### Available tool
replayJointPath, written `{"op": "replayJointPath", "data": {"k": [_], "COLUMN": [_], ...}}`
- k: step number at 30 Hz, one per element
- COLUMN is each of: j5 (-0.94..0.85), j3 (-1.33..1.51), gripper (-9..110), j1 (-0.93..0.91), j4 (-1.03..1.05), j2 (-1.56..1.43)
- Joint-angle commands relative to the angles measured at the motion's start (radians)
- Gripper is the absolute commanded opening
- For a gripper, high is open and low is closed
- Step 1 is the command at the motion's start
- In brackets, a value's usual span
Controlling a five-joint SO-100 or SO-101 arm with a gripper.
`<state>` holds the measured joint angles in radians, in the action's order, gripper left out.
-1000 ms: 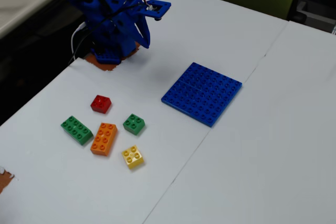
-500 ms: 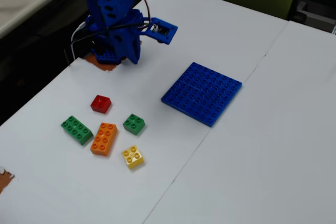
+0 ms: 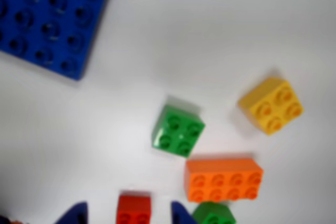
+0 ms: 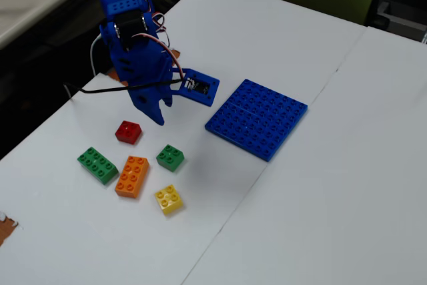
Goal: Pick up the 2x2 green block and go up the 8x8 blue block.
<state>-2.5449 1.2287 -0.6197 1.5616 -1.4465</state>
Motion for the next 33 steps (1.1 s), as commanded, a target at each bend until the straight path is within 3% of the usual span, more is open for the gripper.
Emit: {"op": "replayJointPath", "data": {"k": [1,4,8,20,33], "j5": [0.270,0.456,0.497,0.268,0.242], "j3": [-0.021,-0.002,-0.054,-0.222,-0.222], "gripper": [23,23,24,25,28], "j1": [0.017,0.008,-0.034,-0.091,-0.066], "j4": [-0.072,-0.110,-0.112,-0.126,-0.219], "j2": [0.012,0.051,0.126,0.308,0.419]}}
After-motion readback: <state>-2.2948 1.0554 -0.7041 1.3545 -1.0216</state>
